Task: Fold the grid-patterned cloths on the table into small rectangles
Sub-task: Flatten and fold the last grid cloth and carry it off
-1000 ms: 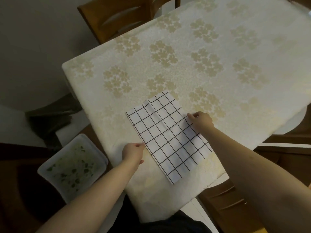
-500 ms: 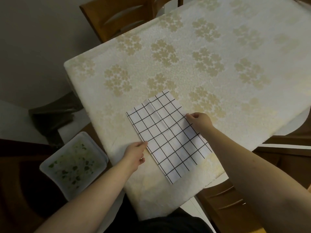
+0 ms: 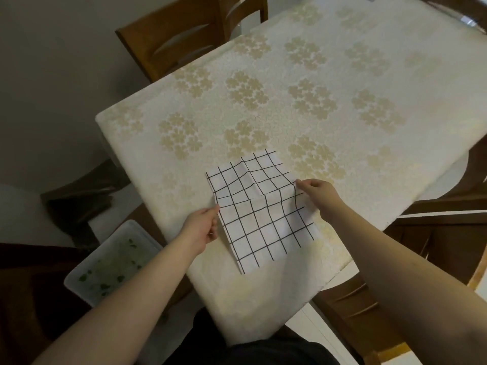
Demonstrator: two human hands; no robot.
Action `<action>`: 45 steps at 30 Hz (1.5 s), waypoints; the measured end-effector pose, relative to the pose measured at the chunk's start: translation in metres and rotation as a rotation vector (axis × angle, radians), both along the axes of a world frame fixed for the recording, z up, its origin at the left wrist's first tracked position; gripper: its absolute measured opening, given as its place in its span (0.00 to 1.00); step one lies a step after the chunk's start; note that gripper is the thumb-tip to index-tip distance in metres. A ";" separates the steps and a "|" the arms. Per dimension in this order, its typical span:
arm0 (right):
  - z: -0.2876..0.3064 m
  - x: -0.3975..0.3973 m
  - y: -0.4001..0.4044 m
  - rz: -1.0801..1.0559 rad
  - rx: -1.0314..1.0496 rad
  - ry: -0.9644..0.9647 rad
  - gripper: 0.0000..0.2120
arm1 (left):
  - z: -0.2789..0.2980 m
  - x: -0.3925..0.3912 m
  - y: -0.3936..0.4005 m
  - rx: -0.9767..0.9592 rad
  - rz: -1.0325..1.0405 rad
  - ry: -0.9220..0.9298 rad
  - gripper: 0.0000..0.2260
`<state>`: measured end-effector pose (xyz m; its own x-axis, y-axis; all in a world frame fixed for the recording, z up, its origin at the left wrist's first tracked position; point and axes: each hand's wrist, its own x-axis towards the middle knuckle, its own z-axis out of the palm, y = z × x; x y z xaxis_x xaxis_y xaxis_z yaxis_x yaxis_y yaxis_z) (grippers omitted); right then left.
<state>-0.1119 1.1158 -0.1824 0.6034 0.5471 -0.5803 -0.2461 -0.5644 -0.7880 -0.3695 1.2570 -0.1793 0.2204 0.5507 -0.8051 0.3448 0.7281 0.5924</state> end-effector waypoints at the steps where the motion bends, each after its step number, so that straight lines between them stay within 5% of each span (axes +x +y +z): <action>1: 0.005 -0.001 -0.002 -0.022 0.015 0.004 0.11 | 0.006 0.004 0.005 0.019 -0.013 -0.013 0.10; 17: 0.121 -0.045 -0.033 -0.356 0.205 -0.253 0.08 | 0.120 0.071 0.062 0.292 -0.292 -0.238 0.08; 26: 0.055 -0.140 -0.077 -0.378 0.020 -0.060 0.13 | 0.029 0.021 0.040 0.205 -0.327 -0.140 0.03; 33: -0.010 -0.188 -0.086 -0.565 -0.171 0.138 0.07 | -0.034 -0.020 0.025 0.070 -0.342 -0.025 0.20; 45: -0.011 -0.173 -0.076 -0.378 -0.372 -0.193 0.05 | -0.045 -0.025 0.038 0.195 -0.457 0.094 0.09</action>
<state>-0.2852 1.0402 -0.1934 0.8320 0.0514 -0.5524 -0.3566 -0.7132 -0.6035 -0.3946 1.2949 -0.2247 0.4053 0.5573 -0.7246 0.6607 0.3692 0.6536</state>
